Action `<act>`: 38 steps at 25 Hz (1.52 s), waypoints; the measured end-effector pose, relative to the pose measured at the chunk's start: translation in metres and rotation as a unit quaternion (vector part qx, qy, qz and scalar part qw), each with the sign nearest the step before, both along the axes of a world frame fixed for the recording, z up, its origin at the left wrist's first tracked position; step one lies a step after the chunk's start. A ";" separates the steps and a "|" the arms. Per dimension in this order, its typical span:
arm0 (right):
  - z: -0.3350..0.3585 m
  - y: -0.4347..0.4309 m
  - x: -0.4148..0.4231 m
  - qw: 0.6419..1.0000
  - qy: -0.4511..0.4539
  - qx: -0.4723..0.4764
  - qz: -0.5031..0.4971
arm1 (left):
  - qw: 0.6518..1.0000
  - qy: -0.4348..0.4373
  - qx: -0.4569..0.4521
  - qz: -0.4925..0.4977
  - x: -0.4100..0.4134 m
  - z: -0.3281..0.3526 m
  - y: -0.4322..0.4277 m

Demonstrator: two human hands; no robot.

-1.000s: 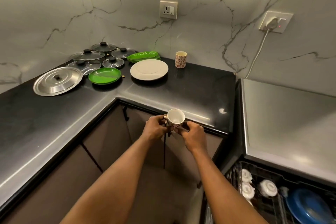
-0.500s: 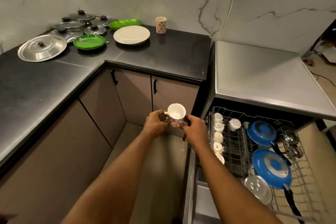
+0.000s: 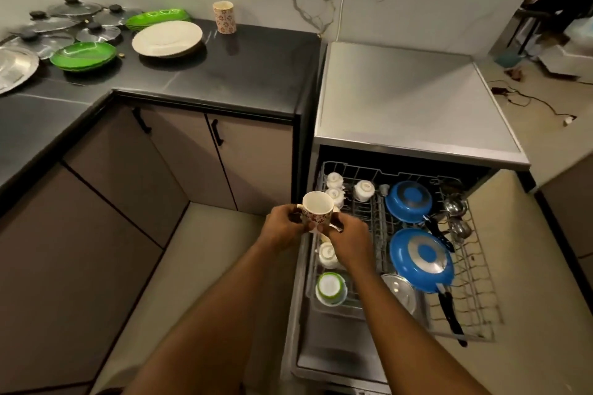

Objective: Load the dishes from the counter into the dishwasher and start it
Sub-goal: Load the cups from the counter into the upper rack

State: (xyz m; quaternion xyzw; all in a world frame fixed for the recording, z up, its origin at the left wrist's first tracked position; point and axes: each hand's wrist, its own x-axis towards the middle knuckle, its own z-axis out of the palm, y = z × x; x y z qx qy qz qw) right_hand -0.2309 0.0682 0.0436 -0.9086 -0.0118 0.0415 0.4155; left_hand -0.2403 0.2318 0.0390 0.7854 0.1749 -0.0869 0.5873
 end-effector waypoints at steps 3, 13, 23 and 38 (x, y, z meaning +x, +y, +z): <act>-0.007 -0.057 0.019 0.999 0.023 0.020 0.012 | 0.999 0.025 -0.020 0.003 0.014 -0.007 -0.064; -0.081 -0.147 0.096 0.987 0.145 0.063 0.011 | 0.992 0.103 -0.035 0.071 0.091 -0.080 -0.177; -0.194 -0.153 0.197 0.985 0.154 -0.013 -0.069 | 0.991 0.125 0.037 0.020 0.185 -0.189 -0.188; -0.243 -0.144 0.255 0.978 0.166 -0.109 -0.067 | 0.966 0.167 0.188 0.051 0.240 -0.235 -0.203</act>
